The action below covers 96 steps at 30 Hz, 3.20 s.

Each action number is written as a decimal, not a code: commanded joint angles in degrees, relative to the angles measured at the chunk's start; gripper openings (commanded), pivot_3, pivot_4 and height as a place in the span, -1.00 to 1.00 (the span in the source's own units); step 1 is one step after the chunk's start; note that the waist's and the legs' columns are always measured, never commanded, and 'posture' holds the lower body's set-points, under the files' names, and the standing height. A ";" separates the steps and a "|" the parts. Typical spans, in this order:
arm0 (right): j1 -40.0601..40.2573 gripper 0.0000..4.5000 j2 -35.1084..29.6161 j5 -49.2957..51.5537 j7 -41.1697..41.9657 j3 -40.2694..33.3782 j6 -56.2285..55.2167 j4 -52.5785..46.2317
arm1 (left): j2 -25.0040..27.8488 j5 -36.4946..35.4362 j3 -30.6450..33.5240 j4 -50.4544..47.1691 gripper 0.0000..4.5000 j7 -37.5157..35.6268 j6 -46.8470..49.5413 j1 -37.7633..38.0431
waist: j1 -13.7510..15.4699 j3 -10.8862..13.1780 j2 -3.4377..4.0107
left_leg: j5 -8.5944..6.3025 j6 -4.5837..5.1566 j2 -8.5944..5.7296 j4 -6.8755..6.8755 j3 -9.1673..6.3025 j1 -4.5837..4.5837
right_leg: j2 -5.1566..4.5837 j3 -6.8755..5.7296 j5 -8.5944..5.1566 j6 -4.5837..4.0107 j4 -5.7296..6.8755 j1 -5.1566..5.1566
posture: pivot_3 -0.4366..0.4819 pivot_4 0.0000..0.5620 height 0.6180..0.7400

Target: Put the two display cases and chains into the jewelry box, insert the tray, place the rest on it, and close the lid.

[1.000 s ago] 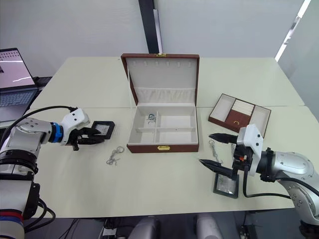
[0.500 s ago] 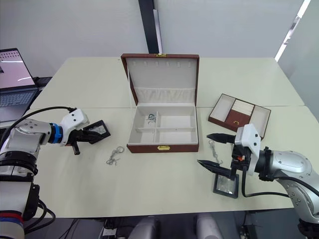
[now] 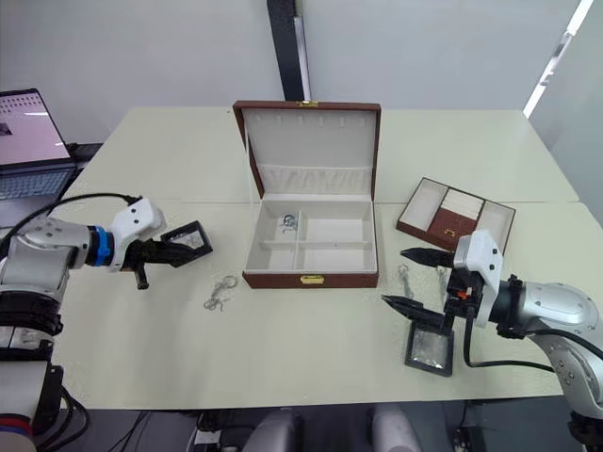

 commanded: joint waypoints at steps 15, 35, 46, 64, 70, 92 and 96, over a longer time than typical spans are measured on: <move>1.91 1.00 0.88 -2.14 -4.73 -6.66 -2.82 1.45 | -5.85 -5.26 -6.46 -22.54 -0.99 -2.18 21.07 -11.61 | -0.04 0.01 0.00 | 0.00 0.00 0.00 0.01 0.03 0.00 | 0.04 0.02 0.00 0.00 -0.01 0.02 | -0.05 -0.47 1.00; 11.71 1.00 3.14 -1.50 -12.08 -12.79 -2.08 -5.99 | -26.34 5.01 -15.93 8.25 -0.99 1.45 -2.57 -25.29 | 0.02 0.03 -0.04 | 0.00 0.00 -0.04 0.09 0.03 -0.06 | 0.06 0.04 0.01 -0.01 0.01 0.01 | -0.05 -0.47 1.00; 14.91 1.00 3.64 -0.71 -14.01 -14.67 -1.73 -8.69 | -33.64 9.83 -15.61 23.83 -0.99 5.68 -11.50 -29.85 | -0.09 0.04 -0.06 | 0.00 0.00 -0.05 0.11 0.02 -0.08 | 0.06 0.03 0.01 0.00 0.02 0.00 | -0.05 -0.47 1.00; 15.26 1.00 3.40 -0.45 -14.37 -14.50 -1.89 -8.52 | -34.71 10.87 -13.45 27.00 0.01 6.73 -14.07 -30.51 | -0.06 0.04 -0.06 | 0.00 0.00 -0.06 0.12 0.02 -0.08 | 0.06 0.03 0.01 0.00 0.03 0.00 | -0.05 -0.47 1.00; 14.57 1.00 3.19 -0.54 -13.54 -14.23 -2.05 -7.07 | -34.41 8.98 -11.61 26.28 0.85 5.70 -13.45 -30.76 | -0.07 0.04 -0.06 | 0.00 0.00 -0.06 0.12 0.02 -0.08 | 0.06 0.03 0.01 0.00 0.03 0.00 | -0.05 -0.47 1.00; 4.45 1.00 -0.09 -5.54 1.69 -12.94 -8.87 25.75 | -8.90 -18.65 22.18 -43.67 0.99 14.78 33.83 17.08 | -0.86 -0.01 0.03 | 0.00 0.00 0.08 0.05 0.05 0.13 | 0.05 0.13 0.01 -0.02 0.06 0.10 | -0.05 -0.47 1.00; 2.52 1.00 0.13 -6.99 3.01 -12.67 -10.84 31.39 | -7.02 -20.63 31.09 -47.54 0.99 18.93 35.79 26.73 | -0.21 -0.01 0.03 | 0.00 0.00 0.06 0.04 0.09 0.18 | 0.00 0.15 0.02 -0.03 0.03 0.13 | -0.05 -0.47 1.00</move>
